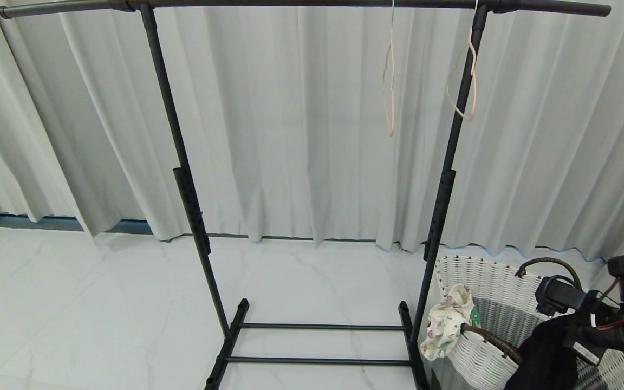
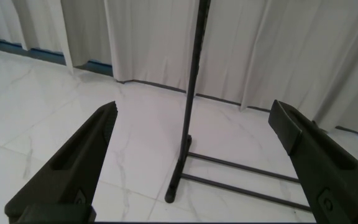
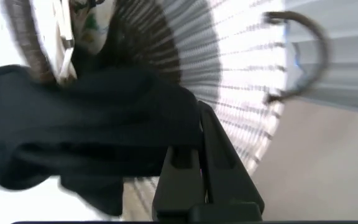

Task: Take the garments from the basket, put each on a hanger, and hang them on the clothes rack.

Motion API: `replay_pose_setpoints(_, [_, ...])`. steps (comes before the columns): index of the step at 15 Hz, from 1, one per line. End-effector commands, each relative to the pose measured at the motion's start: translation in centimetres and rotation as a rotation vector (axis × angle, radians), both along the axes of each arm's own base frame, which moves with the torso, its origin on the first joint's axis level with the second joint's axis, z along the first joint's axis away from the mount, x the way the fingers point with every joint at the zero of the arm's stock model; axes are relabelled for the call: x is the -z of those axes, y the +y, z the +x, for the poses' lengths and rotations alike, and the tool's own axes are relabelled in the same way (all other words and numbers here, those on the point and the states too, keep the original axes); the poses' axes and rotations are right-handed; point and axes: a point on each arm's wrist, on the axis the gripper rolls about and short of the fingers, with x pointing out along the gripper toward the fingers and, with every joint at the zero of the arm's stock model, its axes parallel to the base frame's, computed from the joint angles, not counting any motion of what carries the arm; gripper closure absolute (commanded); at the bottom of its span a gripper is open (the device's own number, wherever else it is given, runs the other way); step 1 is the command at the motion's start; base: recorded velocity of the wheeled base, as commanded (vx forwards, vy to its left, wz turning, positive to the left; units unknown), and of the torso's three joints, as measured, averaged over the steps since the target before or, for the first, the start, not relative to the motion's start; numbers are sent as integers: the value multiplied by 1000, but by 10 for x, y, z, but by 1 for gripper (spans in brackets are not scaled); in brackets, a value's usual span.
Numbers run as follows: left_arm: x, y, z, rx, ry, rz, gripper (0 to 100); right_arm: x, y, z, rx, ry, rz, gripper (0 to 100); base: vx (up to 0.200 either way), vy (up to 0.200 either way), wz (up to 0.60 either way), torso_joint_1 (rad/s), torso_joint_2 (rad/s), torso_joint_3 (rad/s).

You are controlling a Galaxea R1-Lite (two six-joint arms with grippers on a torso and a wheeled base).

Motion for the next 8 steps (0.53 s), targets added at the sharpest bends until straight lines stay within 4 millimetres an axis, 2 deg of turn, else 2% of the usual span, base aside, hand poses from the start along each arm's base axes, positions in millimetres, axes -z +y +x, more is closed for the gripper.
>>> replay_pose_setpoints(1, [0,0,0,-1,0,-1,0,-59,4,-47,43,-145,25,100,0,0,0,0,0,0])
replay_pose_setpoints(3, [0,0,0,-1,0,-1,0,-106,8,-92,93,-146,48,100,0,0,0,0,0,0])
replay_pose_setpoints(5, [0,0,0,-1,0,0,0,-141,12,-136,130,-111,90,100,0,0,0,0,0,0])
replay_pose_setpoints(6, [0,0,0,0,1,4,0,-155,14,-155,146,-112,108,100,0,0,0,0,0,0])
replay_pose_setpoints(8, [0,0,0,-1,0,-1,0,-168,15,-176,151,-132,114,100,0,0,0,0,0,0])
